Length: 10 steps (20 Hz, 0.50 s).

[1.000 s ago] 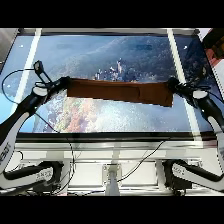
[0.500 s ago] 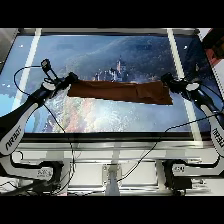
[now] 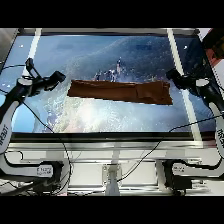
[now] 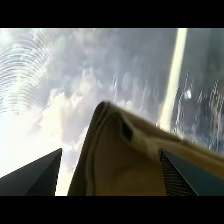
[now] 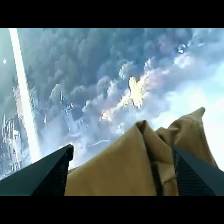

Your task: Fold the clothes and pants, and hang the long-sleeved shirts on hangers.

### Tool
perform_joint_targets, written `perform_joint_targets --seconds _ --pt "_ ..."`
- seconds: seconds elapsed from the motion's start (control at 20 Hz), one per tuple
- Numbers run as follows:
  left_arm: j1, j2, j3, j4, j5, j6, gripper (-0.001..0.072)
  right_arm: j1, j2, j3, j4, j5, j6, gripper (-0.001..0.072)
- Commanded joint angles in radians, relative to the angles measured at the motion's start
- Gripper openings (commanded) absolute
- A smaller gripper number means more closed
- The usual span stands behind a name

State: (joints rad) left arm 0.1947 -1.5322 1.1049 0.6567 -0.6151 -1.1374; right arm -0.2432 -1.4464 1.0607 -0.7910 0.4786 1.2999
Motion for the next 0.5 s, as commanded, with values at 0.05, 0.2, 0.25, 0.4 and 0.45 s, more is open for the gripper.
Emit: perform_joint_targets --seconds 0.05,0.2,0.25,0.4,0.45 --pt "0.096 -0.139 0.168 0.043 -0.414 0.000 0.0704 -0.014 0.006 0.006 -0.032 0.036 0.000 0.0683" --pt "0.068 -0.258 0.272 0.069 -0.489 0.000 0.0704 -0.014 0.006 0.006 -0.032 0.047 0.000 0.0683" --pt "0.053 -0.299 0.306 0.069 -0.505 0.000 0.0704 -0.014 0.006 0.006 -0.032 0.059 0.000 0.0683" --pt "0.012 -0.404 0.394 0.069 -0.523 -0.017 0.0703 -0.014 0.006 0.006 -0.032 0.110 0.000 0.0683" --pt "0.001 -0.430 0.418 0.069 -0.531 -0.020 0.0700 -0.014 0.006 0.006 -0.032 0.126 0.000 0.0682"
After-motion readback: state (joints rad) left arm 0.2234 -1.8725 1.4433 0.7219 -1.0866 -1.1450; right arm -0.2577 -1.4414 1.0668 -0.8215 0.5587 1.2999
